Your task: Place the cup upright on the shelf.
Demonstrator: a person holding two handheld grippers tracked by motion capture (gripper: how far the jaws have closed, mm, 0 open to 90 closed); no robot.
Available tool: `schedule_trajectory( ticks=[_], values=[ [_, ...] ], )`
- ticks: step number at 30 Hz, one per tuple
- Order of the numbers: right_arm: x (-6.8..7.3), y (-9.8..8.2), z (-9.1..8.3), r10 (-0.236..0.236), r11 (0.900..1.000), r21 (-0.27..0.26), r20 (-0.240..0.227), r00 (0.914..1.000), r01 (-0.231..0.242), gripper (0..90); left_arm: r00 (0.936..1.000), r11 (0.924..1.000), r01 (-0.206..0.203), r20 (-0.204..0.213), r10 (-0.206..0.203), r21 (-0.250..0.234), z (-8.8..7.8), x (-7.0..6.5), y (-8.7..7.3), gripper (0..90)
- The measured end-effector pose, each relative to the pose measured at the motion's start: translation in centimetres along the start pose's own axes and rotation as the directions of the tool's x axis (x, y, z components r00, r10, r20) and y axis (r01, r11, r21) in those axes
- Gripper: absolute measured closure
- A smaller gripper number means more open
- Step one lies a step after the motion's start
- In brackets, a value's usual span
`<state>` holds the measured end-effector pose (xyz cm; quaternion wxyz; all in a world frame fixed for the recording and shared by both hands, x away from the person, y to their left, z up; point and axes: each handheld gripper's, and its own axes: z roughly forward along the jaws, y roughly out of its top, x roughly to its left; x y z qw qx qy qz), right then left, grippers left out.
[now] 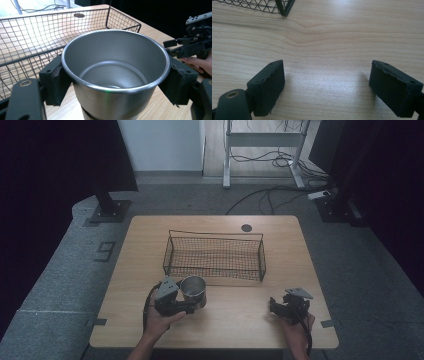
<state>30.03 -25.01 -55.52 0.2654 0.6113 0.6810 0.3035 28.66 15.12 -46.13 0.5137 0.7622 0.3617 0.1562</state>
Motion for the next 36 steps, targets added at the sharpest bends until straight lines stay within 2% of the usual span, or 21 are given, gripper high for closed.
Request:
schedule_trajectory(
  ticks=[16,36],
  values=[
    [0.0,0.0,0.0,0.000,1.000,0.000,0.000,1.0000,0.000,12.9,0.9999,0.9998,-0.010,-0.013,0.010,-0.016,0.4,0.5,2.0,19.4],
    [0.0,0.0,0.0,0.000,1.000,0.000,0.000,1.0000,0.000,12.9,0.9989,0.9997,-0.026,-0.040,0.026,0.006,1.6,1.6,3.3,19.4]
  ],
)
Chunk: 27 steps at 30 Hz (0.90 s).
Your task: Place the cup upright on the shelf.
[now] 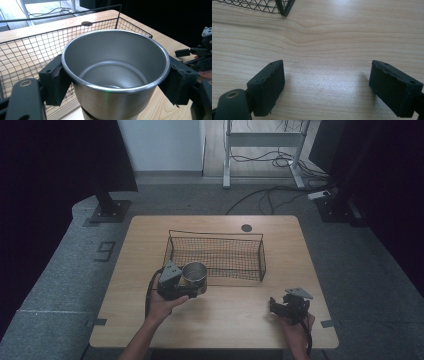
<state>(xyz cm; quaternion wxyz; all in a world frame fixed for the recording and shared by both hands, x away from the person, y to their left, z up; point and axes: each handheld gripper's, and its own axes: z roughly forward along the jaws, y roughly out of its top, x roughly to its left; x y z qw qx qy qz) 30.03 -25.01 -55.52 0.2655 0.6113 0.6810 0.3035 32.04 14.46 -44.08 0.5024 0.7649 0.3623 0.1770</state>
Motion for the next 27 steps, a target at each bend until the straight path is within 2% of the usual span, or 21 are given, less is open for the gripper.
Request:
schedule_trajectory(
  ticks=[27],
  values=[
    [0.0,0.0,0.0,0.001,1.000,0.000,0.000,1.0000,-0.001,12.9,0.9999,0.9997,0.001,-0.012,-0.001,-0.023,0.8,0.6,2.3,19.4]
  ],
)
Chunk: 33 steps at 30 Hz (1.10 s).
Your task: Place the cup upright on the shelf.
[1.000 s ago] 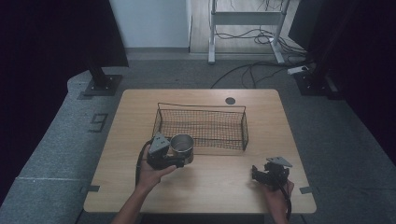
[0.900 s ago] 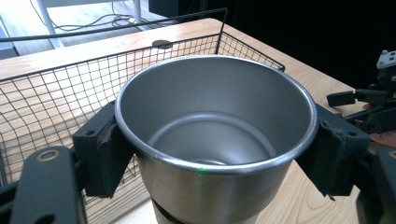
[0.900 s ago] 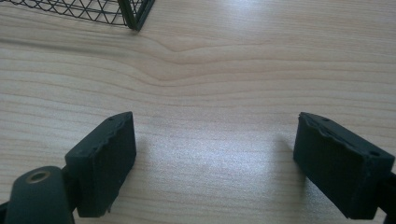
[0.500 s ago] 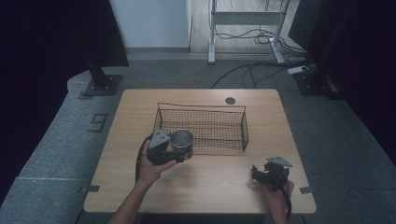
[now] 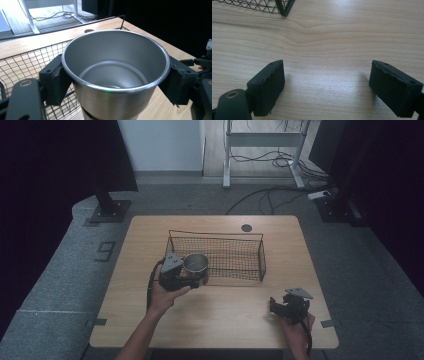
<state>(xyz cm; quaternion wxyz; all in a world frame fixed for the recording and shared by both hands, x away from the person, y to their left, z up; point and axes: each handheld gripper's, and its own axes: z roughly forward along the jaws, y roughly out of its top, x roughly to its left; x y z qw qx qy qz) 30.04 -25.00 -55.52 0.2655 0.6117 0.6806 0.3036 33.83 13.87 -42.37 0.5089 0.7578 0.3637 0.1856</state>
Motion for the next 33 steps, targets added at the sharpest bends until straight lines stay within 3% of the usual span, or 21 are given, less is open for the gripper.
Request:
schedule_trajectory(
  ticks=[19,33],
  values=[
    [0.0,0.0,0.0,-0.001,1.000,0.000,0.000,1.0000,0.001,12.9,0.9998,0.9998,-0.019,-0.002,0.019,0.006,1.0,0.0,1.6,19.4],
    [0.0,0.0,0.0,0.000,1.000,0.003,-0.001,1.0000,0.000,12.9,0.9998,0.9998,-0.020,-0.009,0.019,-0.009,1.6,0.8,2.8,19.4]
  ],
)
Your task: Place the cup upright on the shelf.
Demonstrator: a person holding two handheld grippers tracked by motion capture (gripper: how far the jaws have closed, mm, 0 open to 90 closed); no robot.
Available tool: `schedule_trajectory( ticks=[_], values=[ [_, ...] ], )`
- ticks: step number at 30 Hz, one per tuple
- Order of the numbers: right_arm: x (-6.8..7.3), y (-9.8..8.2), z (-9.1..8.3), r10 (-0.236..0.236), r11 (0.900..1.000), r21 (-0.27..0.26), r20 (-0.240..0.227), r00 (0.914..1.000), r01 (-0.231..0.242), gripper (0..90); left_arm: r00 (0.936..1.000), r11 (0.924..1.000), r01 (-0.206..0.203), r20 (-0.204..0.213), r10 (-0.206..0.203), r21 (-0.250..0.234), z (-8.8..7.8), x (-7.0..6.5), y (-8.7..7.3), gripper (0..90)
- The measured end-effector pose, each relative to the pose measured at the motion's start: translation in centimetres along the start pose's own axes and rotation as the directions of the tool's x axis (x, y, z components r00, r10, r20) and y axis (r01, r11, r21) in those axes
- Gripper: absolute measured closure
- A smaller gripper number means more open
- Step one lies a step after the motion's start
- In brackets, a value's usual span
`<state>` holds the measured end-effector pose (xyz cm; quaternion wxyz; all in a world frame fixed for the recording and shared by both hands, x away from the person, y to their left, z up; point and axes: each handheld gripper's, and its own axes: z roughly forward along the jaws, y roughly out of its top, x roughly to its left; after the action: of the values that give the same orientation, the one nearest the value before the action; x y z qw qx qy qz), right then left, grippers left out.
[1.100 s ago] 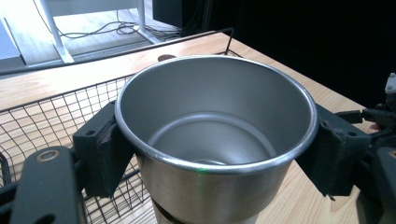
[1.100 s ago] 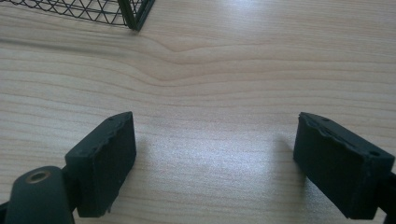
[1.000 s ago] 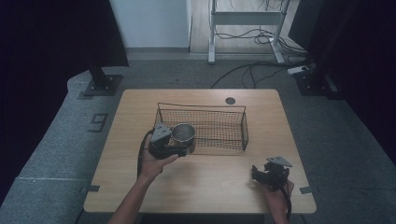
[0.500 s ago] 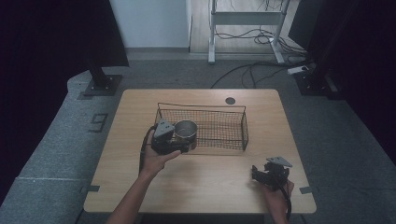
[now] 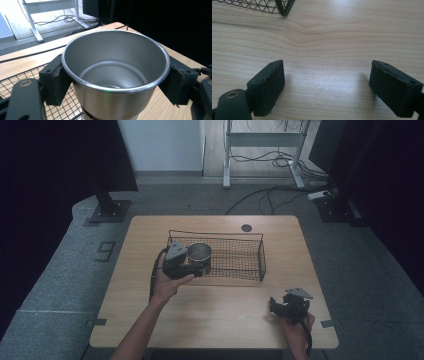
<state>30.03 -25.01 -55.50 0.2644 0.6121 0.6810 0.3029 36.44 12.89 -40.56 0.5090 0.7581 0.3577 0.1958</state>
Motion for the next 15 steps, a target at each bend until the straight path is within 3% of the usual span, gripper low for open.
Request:
schedule_trajectory(
  ticks=[15],
  values=[
    [0.0,0.0,0.0,-0.001,1.000,-0.001,0.000,1.0000,0.001,12.9,0.9996,0.9997,0.024,-0.010,-0.024,-0.009,1.0,1.3,0.4,19.4]
  ],
)
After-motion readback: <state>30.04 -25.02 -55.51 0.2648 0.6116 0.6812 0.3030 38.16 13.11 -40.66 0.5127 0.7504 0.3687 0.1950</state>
